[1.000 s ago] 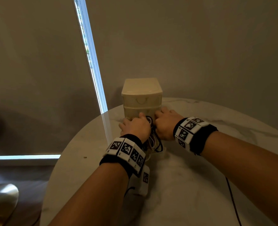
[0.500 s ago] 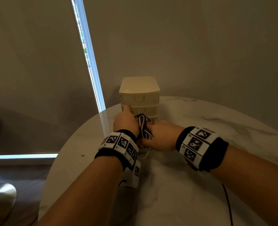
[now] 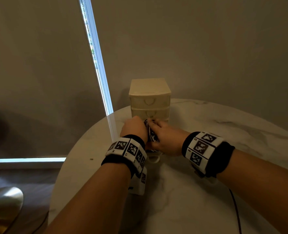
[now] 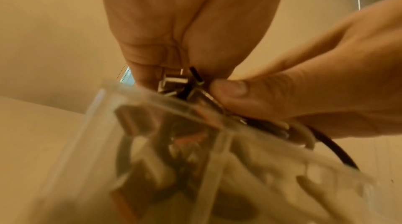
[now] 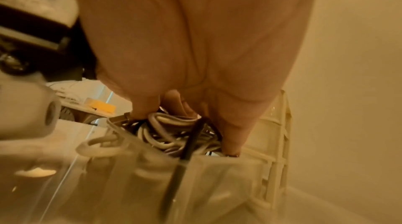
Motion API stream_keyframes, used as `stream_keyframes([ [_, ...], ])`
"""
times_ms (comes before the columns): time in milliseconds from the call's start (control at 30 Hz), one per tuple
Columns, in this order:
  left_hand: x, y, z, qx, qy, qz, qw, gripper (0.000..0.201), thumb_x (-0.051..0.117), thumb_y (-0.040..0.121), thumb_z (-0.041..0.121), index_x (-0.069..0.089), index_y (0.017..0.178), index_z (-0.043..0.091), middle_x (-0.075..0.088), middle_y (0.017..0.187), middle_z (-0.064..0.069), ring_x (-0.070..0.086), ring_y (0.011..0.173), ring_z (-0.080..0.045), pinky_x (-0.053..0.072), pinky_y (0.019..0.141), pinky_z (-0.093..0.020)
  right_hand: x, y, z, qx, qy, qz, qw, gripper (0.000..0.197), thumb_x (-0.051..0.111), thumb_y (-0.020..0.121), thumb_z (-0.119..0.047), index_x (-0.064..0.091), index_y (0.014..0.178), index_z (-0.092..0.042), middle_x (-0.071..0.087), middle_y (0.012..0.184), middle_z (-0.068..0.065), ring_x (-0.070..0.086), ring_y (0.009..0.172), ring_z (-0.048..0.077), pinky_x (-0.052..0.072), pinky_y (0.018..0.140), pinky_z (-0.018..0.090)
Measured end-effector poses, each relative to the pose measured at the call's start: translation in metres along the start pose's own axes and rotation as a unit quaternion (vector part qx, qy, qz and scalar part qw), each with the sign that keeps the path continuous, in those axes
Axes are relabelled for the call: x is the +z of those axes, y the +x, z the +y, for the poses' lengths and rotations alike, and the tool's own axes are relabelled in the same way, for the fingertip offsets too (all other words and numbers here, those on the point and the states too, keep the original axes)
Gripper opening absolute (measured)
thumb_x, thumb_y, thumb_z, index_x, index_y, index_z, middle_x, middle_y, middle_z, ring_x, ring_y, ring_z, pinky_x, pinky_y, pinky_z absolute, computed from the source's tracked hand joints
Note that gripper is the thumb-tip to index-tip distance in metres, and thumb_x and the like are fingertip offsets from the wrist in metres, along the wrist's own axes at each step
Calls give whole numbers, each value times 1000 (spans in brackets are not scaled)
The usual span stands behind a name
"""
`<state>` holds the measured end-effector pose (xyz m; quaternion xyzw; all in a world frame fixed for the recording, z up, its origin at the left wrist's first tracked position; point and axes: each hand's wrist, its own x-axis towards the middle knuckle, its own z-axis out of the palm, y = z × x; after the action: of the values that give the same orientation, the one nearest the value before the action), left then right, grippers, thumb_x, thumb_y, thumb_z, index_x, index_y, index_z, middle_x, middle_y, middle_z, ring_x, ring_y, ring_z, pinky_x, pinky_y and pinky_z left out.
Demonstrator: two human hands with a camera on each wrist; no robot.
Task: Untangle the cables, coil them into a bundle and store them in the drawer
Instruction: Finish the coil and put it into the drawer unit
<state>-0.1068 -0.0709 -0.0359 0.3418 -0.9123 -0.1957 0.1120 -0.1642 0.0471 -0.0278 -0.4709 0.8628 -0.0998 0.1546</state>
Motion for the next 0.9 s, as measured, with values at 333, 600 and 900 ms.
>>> stream_keyframes([
  [333,-18,-7,-6,33,-19,-79,996,29,47,102,11,70,112,-2,71,113,-18,66,100,-34,44,74,-29,-2,15,-7,8,-73,-6,997,73,49,85,-74,41,144,-31,54,139,2,55,119,24,45,100,37],
  [600,-19,-13,-9,95,74,-153,981,31,47,104,20,68,114,0,70,116,-20,67,109,-35,51,83,-36,-9,10,-17,47,-156,-63,985,86,42,92,-69,8,158,-26,16,164,2,17,148,29,12,118,45],
  [900,-18,-5,4,147,295,-200,923,28,34,108,24,58,117,12,57,109,-9,54,125,-29,25,118,-50,-4,-7,2,12,-132,-56,990,106,50,86,-71,-5,159,-18,-17,164,14,0,153,30,13,124,40],
])
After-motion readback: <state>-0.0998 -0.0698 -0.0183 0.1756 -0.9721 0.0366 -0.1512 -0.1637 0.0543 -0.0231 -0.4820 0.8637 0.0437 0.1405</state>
